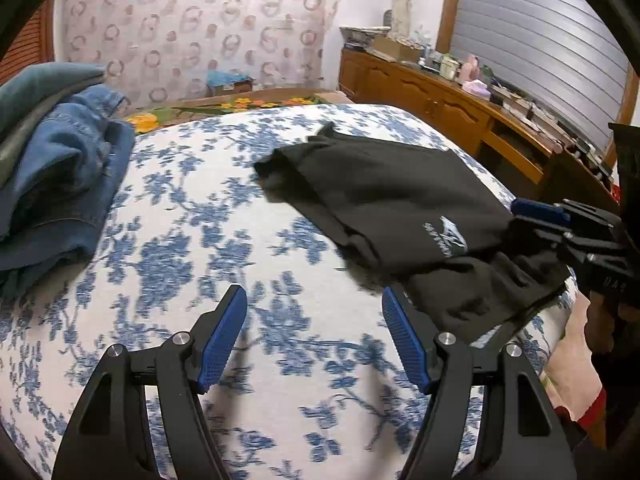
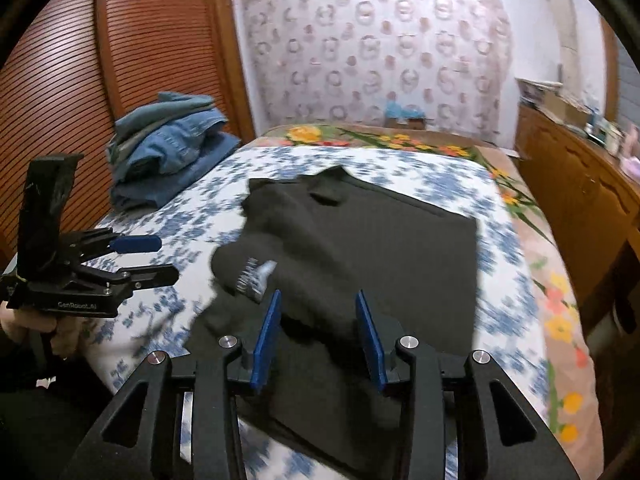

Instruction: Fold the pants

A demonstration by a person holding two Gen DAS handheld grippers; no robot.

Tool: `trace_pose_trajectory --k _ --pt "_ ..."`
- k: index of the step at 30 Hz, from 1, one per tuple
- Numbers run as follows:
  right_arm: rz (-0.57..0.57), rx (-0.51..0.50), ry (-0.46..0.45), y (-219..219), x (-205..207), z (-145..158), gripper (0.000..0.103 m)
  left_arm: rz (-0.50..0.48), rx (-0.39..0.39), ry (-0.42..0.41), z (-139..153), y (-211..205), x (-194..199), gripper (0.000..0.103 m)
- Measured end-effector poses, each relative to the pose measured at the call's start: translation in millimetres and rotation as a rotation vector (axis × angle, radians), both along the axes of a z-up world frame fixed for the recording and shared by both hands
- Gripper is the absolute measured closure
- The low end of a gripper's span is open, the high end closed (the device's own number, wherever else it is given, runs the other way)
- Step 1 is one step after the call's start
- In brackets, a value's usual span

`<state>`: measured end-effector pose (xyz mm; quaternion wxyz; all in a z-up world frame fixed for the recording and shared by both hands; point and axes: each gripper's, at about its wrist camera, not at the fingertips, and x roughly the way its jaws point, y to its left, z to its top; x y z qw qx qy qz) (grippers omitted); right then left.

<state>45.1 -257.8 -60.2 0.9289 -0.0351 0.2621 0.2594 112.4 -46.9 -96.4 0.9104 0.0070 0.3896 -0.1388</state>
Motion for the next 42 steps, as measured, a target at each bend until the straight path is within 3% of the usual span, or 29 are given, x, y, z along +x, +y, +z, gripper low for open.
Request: trace_pose_trajectory --k 11,24,26,29,30,42 --pt "0.167 -0.058 0.029 65 41 -9 0.063 0.04 -0.01 -0.021 1 24 -1 0.032" --pt "0.244 -0.179 0.075 114 69 -30 0.063 0.06 -0.021 -0.018 -2 36 -4 0.032" --pt "0.245 -0.186 0.076 116 72 -31 0.073 0.062 -0.023 -0.015 -3 37 -4 0.032" --pt "0.221 -0.218 0.069 117 76 -30 0.095 0.065 -0.025 -0.011 -3 38 -3 0.032" --pt "0.223 -0.216 0.071 116 77 -29 0.097 0.062 -0.022 -0.012 -3 37 -3 0.032" --pt "0.088 -0.061 -0.029 46 84 26 0.099 0.029 -0.004 -0.023 3 23 -5 0.032"
